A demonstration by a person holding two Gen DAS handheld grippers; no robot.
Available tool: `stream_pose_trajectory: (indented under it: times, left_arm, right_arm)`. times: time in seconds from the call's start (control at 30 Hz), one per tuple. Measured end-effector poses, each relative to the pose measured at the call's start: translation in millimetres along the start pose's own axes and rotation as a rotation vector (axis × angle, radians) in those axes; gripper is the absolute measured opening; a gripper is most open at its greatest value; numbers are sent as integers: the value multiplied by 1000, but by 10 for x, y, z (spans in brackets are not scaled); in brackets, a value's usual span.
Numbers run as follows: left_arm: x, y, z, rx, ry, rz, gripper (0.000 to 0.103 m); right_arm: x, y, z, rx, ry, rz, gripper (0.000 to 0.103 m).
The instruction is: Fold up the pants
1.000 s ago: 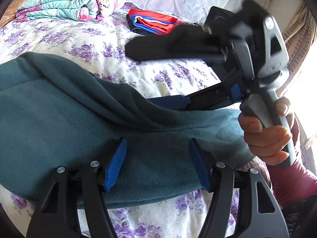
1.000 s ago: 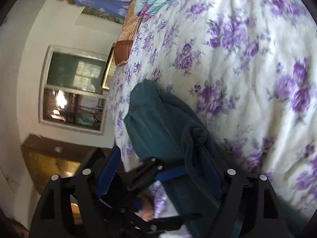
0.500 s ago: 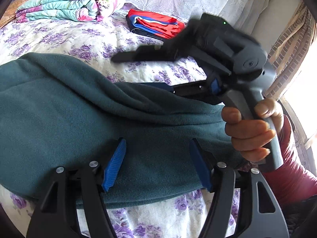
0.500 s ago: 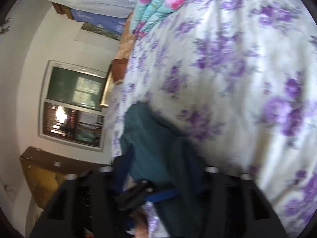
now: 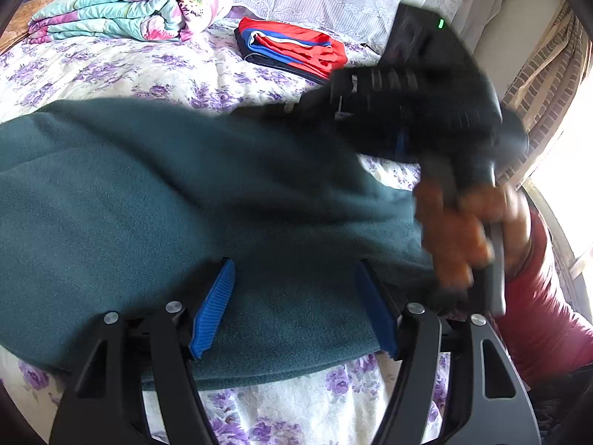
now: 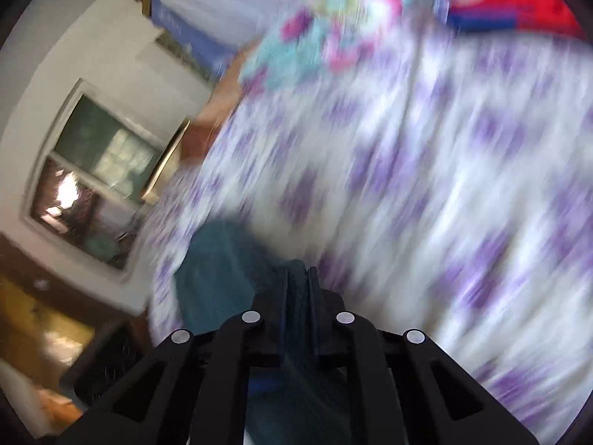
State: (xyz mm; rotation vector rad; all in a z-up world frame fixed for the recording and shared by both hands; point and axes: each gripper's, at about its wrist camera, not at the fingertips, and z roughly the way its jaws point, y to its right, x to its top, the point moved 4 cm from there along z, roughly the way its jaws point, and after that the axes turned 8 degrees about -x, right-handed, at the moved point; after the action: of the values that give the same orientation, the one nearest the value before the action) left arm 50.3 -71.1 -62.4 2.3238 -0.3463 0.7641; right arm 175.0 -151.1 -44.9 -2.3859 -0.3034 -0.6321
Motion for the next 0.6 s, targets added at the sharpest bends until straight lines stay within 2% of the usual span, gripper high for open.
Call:
stream_pose_trajectory:
  times: [0.07, 0.1, 0.17, 0.2, 0.27, 0.37, 0.43, 0.53, 0.6]
  left_arm:
    - [-1, -1, -10, 2, 3, 1, 66]
    - [-5, -4, -5, 4, 1, 0, 66]
    - [-1, -7, -1, 5, 1, 0, 66]
    - [1, -5, 0, 5, 1, 0, 66]
    - [2, -4, 3, 4, 1, 0, 66]
    - [10, -7, 6, 1, 2, 0, 66]
    - [9, -13, 5, 0, 4, -2, 66]
    - [0, -7, -1, 1, 4, -3, 66]
    - [-3, 1, 4, 5, 3, -1, 66]
  right_arm:
    - [182, 141, 46, -118, 42, -27, 7]
    - [195, 212, 118, -171, 40, -29, 0]
    - [201, 361, 293, -238, 4, -35, 0]
    - [190, 449, 352, -218, -17, 2, 0]
    - [194, 554, 225, -165, 22, 90, 0]
    - [160, 374, -66, -145, 83, 35, 1]
    - [43, 186, -190, -118, 79, -40, 4]
    - [-206, -66, -72, -96, -10, -124, 4]
    - [-295, -4, 244, -151, -95, -118, 0]
